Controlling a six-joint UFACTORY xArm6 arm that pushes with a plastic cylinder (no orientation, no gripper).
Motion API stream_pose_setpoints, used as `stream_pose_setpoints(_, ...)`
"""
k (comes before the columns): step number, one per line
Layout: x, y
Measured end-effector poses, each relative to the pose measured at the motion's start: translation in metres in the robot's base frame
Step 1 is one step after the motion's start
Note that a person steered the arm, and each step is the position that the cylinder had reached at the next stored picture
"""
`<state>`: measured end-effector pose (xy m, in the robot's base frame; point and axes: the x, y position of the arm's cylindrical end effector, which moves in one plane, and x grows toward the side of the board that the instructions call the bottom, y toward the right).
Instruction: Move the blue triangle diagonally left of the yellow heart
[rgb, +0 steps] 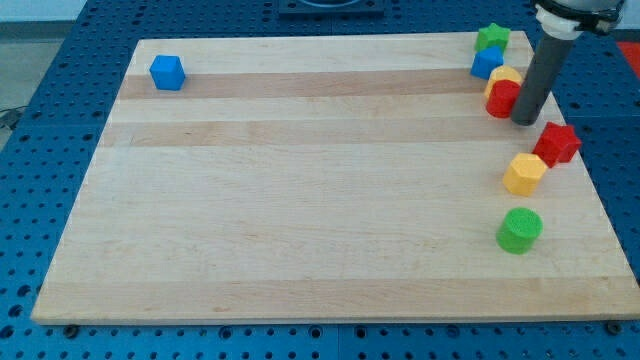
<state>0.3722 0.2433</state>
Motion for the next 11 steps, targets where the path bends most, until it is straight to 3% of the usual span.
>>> stream_pose_setpoints(1, -0.001, 0.021)
stream_pose_setpoints(4, -0.084, 0.021)
stream_pose_setpoints(5, -0.093, 0.016)
stream_pose_setpoints(10, -0.096, -0.097)
stream_pose_setpoints(11, -0.088, -0.080)
